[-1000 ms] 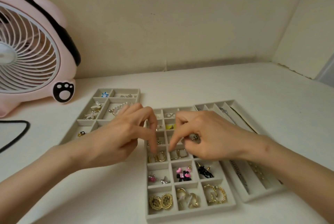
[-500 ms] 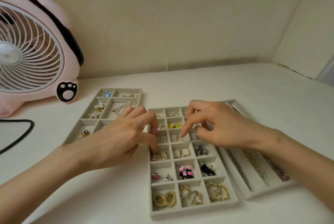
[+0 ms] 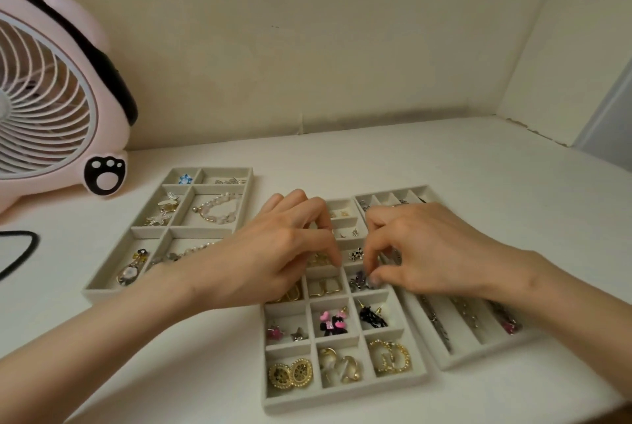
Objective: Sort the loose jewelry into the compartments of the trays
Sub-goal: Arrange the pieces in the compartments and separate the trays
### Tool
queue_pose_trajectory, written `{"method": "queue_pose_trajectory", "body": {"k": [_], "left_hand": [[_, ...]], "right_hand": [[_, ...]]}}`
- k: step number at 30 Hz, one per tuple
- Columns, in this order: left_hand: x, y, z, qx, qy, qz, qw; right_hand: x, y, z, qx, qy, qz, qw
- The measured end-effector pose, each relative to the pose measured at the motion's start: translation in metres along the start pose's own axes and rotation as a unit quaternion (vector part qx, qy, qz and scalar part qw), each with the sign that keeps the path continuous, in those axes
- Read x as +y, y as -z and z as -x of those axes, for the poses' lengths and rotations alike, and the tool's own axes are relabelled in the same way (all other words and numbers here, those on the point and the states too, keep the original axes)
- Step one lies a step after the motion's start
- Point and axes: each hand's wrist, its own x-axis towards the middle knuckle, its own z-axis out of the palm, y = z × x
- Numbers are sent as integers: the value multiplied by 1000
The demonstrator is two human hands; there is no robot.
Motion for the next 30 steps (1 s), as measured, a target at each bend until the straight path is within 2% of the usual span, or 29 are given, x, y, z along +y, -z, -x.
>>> {"method": "queue_pose_trajectory", "body": {"k": [5, 12, 18, 20, 24, 30], "left_hand": [[1, -2, -9, -9, 7, 13, 1000], [6, -3, -13, -27, -17, 22, 999], [8, -6, -16, -12, 40, 74, 996], [11, -5, -17, -12, 77, 149, 986], [18, -2, -20, -19, 124, 334, 934], [21, -6, -25, -11, 171, 420, 891]], "right_hand": [[-4, -2, -2, 11, 14, 17, 1000], [-1, 3, -2, -2, 3, -17, 1000], [7, 8, -4, 5, -28, -107, 994], [11, 10, -4, 8, -41, -182, 982], [18, 9, -5, 14, -57, -305, 950], [20, 7, -5, 8, -86, -398, 913]]}}
